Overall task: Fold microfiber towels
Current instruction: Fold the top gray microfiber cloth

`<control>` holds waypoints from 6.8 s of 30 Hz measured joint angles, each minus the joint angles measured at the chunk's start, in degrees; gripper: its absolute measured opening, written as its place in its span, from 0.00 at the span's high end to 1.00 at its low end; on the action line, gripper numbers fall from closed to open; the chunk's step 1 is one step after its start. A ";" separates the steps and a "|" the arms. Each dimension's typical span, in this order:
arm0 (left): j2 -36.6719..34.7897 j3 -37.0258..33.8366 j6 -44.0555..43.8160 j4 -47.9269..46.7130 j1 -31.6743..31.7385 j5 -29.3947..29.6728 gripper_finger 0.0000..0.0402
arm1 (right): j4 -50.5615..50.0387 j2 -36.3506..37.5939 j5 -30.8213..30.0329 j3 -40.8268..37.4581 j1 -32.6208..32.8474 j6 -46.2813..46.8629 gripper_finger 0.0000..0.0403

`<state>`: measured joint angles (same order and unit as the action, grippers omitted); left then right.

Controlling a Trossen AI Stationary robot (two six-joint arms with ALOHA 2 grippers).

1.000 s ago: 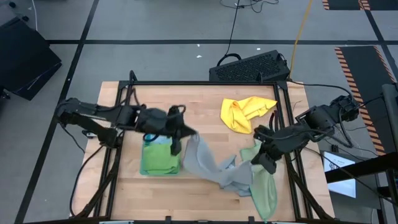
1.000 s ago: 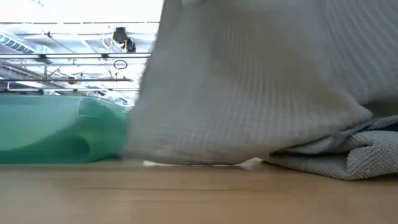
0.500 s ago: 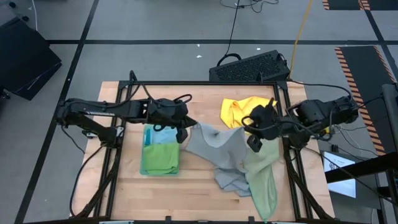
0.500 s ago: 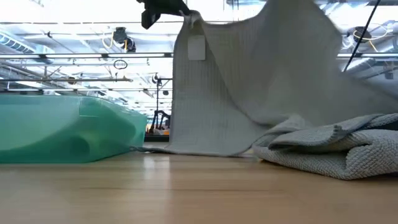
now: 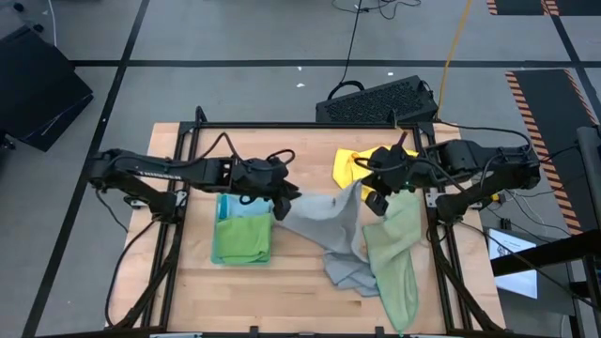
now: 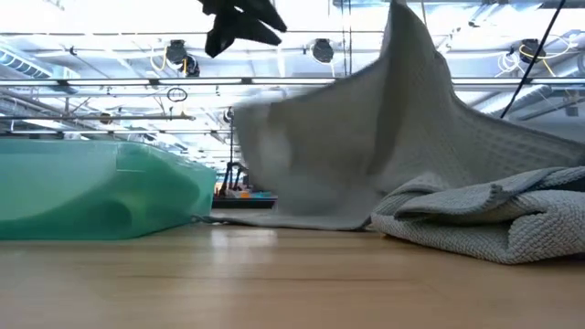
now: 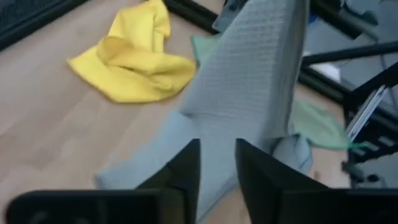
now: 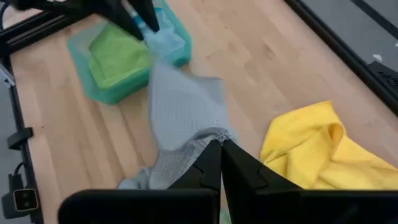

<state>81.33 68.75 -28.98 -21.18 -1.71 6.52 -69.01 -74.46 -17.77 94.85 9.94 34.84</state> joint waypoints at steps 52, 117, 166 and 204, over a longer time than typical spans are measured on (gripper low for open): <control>16.56 11.34 23.00 24.28 -0.90 5.13 0.31 | 4.57 -0.04 -1.34 -0.04 -2.08 -0.01 1.00; 12.35 11.32 -3.35 13.40 12.32 -22.01 0.99 | 45.15 -1.13 -15.46 -26.71 11.21 15.86 0.51; 25.26 24.68 18.47 -26.28 27.35 -10.14 0.38 | 47.60 4.87 8.78 -51.74 -0.26 10.80 0.40; 24.62 -1.95 7.97 3.09 2.83 -14.05 0.38 | 61.46 -4.91 5.37 -63.73 1.79 -7.33 0.70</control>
<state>105.95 66.81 -21.02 -18.09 1.11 -7.53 -7.55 -79.37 -12.40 31.11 11.73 27.51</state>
